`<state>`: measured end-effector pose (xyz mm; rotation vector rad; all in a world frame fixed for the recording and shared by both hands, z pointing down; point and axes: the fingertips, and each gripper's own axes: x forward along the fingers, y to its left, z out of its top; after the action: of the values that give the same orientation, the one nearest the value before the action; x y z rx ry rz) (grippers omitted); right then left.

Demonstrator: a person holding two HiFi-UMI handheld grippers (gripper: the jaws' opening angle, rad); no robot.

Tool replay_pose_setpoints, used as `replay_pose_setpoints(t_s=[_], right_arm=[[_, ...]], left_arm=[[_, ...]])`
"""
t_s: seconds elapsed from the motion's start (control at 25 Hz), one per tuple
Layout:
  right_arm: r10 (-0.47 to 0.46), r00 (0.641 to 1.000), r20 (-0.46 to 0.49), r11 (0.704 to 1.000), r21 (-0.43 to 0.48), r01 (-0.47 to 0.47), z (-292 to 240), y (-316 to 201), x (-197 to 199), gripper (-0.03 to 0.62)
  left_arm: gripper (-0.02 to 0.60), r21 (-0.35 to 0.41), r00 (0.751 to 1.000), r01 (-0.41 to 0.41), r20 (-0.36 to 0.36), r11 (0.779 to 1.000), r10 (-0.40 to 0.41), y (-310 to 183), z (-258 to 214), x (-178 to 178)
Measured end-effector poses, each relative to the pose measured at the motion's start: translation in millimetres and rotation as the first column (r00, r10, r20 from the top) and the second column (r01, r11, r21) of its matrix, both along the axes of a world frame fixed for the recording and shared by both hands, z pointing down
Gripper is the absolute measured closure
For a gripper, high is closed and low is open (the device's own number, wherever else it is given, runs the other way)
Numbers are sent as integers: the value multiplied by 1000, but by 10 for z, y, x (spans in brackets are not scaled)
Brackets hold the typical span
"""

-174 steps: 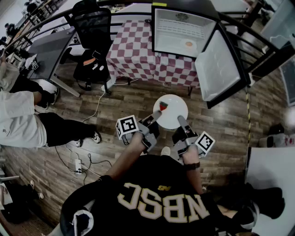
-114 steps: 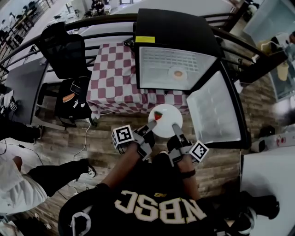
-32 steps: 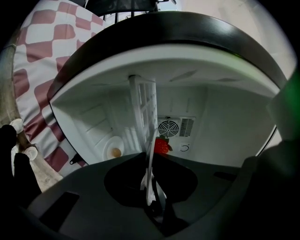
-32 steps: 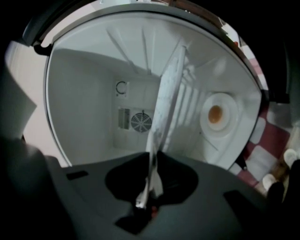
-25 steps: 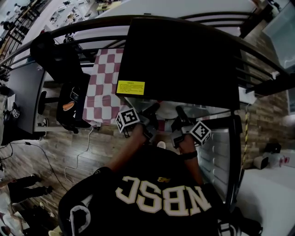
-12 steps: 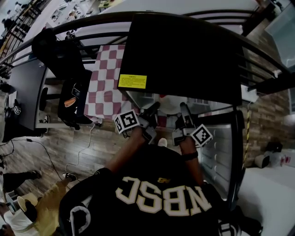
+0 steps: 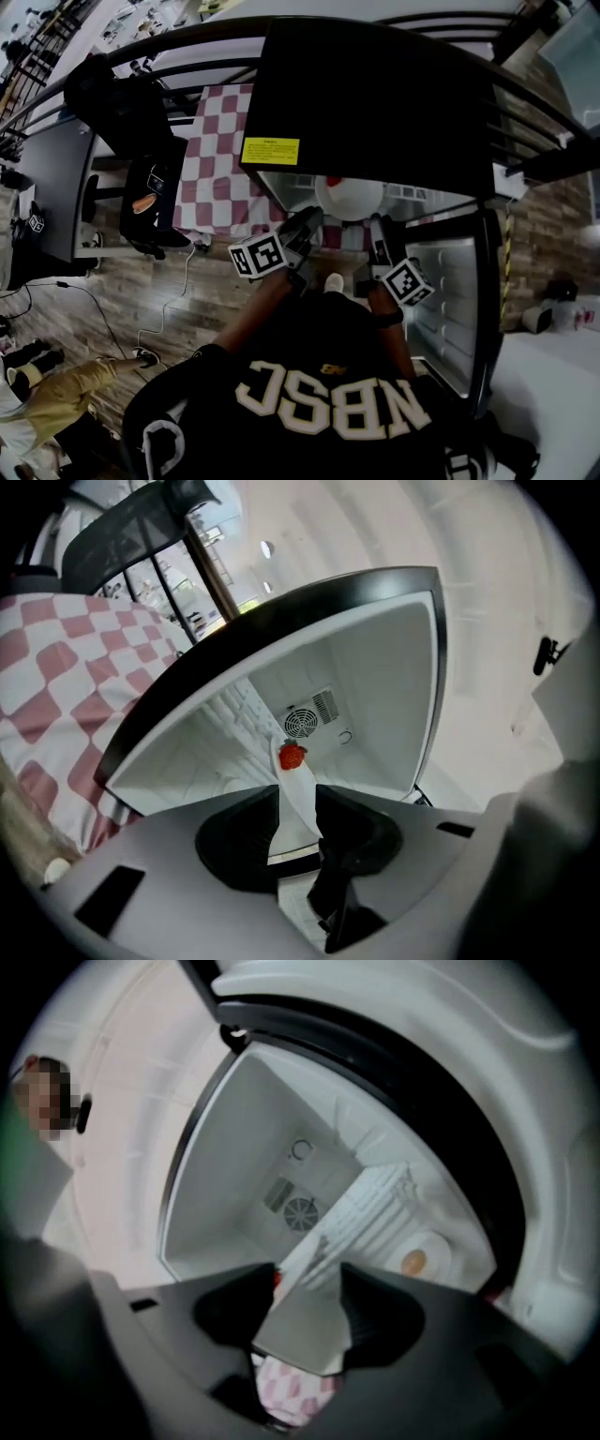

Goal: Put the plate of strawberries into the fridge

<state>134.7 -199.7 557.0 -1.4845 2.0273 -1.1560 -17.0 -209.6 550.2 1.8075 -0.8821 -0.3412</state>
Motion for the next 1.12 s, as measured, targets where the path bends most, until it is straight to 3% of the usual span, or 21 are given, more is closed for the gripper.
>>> replay_pose_setpoints(t_s=[0.08,0.16,0.28,0.4,0.48,0.68,0.92,1.12], right_arm=[[-14,988,-155,999,42,21,-57,48,2,379],[-35,952,-303,995,81,62,-126,92,-38,379],[-64,867,-493,985,106,133,-159,157,-131,379],[-105,769,-630,978,74,195,-93,216,-237,381],[-134,722,-678,974,45,222,-45,243,-302,381],[-144,703,-697,970,40,239,-16,231,-375,425],[-153,672,-725,968,28,251,-12,192,-417,485],[-151,662,-735,965,36,260,-23,127,-421,526]], left_arm=[[462,84,995,-29,94,996,21,54,-36,15],[462,179,972,-74,233,981,31,107,-66,32],[462,298,895,-167,447,940,18,177,-94,64],[462,331,827,-233,563,915,7,223,-43,96],[462,328,799,-255,601,910,7,235,4,118],[480,341,743,-307,669,889,0,229,107,165],[535,348,732,-325,681,879,1,177,99,205],[557,353,709,-348,705,869,-2,99,37,281]])
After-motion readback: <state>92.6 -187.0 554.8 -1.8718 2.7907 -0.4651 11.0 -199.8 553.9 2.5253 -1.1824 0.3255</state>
